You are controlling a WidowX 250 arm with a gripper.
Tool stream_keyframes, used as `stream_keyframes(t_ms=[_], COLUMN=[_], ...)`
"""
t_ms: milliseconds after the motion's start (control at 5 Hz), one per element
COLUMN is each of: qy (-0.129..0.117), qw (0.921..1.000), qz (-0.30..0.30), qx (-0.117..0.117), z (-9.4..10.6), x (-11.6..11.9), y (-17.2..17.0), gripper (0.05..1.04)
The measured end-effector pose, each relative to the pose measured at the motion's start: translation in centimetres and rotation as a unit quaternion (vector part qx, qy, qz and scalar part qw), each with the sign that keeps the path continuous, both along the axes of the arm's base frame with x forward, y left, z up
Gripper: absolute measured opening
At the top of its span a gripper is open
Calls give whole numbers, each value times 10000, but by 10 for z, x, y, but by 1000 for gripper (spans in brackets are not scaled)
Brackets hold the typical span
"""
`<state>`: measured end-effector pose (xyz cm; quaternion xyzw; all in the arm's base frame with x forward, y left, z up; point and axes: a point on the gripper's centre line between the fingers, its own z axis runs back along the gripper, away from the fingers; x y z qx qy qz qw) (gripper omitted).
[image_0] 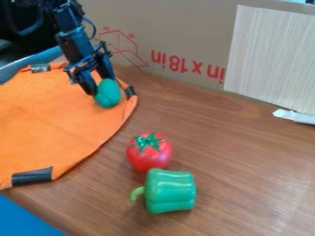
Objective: Move the green figure top right edge of the cloth to right side of table
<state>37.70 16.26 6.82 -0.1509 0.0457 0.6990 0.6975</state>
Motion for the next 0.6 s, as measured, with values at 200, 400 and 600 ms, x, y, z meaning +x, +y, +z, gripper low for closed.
stream_keyframes(t_ms=[200, 400, 600], qy=[-80, -289, -364], qw=[9998, 9993, 9987], qz=[-22, -158, -337], qx=[-162, -154, -141], z=[16, 36, 45], x=[2, 8, 9], y=[-10, -26, -43], gripper=[668, 668, 668])
